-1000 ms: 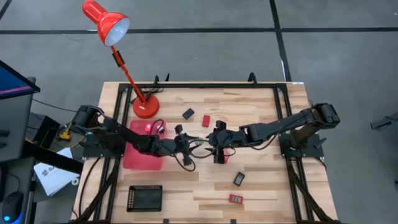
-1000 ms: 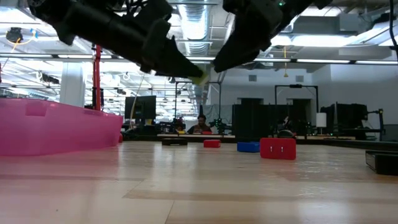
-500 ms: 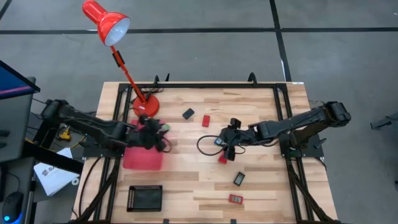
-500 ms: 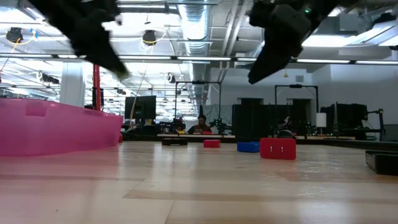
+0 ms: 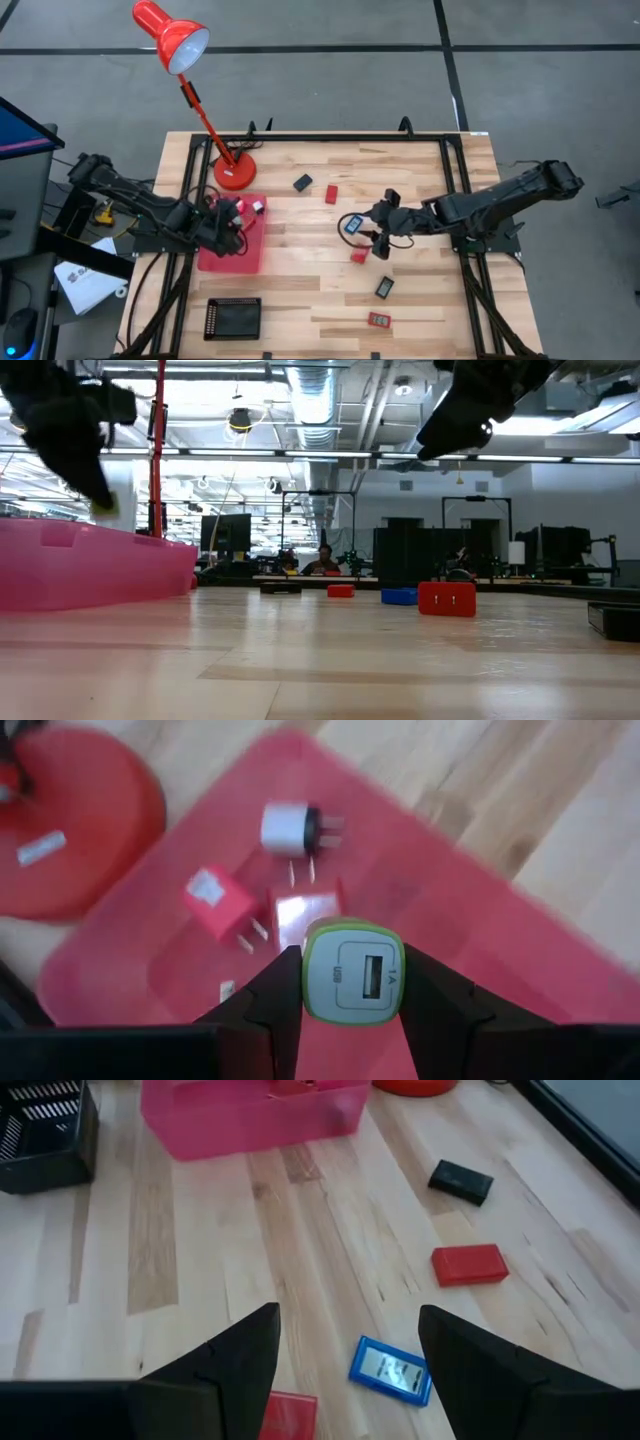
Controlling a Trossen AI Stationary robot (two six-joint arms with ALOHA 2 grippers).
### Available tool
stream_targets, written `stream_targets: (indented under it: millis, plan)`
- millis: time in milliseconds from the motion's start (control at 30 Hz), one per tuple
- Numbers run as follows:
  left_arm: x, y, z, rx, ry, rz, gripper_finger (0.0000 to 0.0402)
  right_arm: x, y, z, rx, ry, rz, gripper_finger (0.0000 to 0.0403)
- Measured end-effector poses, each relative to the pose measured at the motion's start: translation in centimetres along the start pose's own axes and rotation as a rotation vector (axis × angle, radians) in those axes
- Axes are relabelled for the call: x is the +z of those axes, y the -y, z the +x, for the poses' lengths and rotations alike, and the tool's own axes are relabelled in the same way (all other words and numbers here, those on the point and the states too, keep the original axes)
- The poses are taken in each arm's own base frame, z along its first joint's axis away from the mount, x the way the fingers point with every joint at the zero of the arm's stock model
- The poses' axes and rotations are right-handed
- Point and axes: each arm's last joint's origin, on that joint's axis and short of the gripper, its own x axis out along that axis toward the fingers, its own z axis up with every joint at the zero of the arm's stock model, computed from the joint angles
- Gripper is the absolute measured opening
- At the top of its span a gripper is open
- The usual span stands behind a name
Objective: Pick & Place Office items
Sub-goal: Put the green charger adapter into the red bin, then put the red charger adapter into the red bin
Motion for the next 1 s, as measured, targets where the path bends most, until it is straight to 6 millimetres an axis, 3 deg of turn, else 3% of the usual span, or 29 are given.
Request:
stream_targets:
  millis: [200, 633, 1000]
  plan:
    - [-1.3, -0.6, 1.5, 0.032, -0.084, -0.008, 0.0125, -0.1, -0.3, -0.3, -0.003, 0.008, 0.002, 0.0233]
    - [-1.4, -0.6, 1.7, 0.02, -0.11, -0.015, 0.0141, -0.3, -0.5, -0.4, -0.011, 0.005, 0.02, 0.0233]
    - [-1.3, -0.7, 1.7, 0.042, -0.066, 0.013, 0.0258, -0.3, -0.5, -0.4, -0.012, 0.002, 0.028, 0.0233]
